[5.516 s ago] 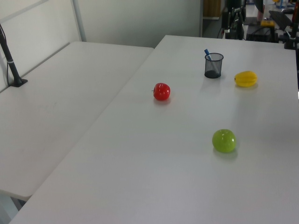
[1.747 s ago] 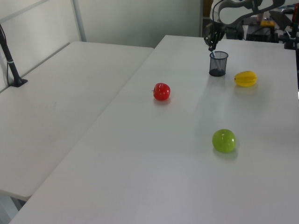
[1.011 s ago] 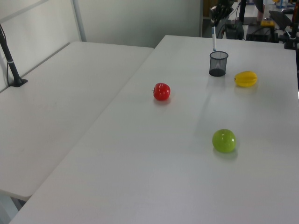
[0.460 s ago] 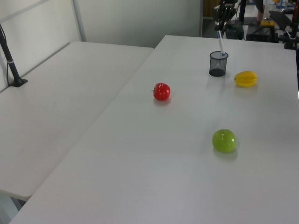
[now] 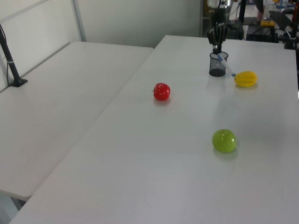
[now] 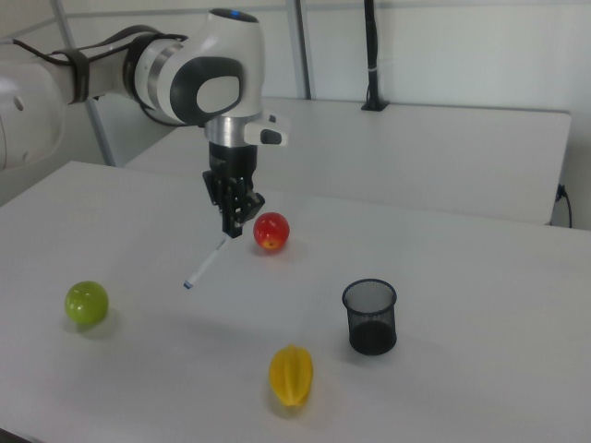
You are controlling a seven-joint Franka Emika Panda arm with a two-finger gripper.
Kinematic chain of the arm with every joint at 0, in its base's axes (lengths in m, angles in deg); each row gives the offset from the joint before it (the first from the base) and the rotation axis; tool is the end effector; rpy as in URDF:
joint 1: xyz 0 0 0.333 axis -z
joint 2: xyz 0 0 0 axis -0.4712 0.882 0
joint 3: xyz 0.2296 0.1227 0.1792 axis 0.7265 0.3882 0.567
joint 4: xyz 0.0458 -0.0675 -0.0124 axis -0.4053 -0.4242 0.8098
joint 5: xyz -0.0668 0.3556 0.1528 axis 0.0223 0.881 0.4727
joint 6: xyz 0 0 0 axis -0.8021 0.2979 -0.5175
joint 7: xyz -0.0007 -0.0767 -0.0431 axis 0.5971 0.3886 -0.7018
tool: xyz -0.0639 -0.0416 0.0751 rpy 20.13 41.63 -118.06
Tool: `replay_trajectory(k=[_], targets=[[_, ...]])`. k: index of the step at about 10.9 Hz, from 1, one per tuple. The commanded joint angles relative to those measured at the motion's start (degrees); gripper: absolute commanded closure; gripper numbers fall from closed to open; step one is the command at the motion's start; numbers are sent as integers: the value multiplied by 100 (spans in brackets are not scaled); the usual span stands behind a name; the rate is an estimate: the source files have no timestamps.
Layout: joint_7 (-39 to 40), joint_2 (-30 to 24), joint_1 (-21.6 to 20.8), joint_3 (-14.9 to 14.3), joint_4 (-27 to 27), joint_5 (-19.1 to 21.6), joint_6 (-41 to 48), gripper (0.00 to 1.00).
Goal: Take marker pen
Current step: 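Carry the marker away from the cup and lower it to the table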
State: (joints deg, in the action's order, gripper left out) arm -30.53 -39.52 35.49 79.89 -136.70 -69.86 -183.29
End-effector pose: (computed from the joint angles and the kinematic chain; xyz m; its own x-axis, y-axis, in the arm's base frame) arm 0.6307 -0.0643 0.5034 0.9676 -0.2170 -0.1292 -0.2322 -0.9655 -0.1175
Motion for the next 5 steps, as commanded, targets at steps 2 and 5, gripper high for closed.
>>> replay_trajectory(k=[2, 5], targets=[[834, 313, -675, -71, -199, -862, 281, 86], [897, 673, -1166, -71, -391, -1127, 360, 86]])
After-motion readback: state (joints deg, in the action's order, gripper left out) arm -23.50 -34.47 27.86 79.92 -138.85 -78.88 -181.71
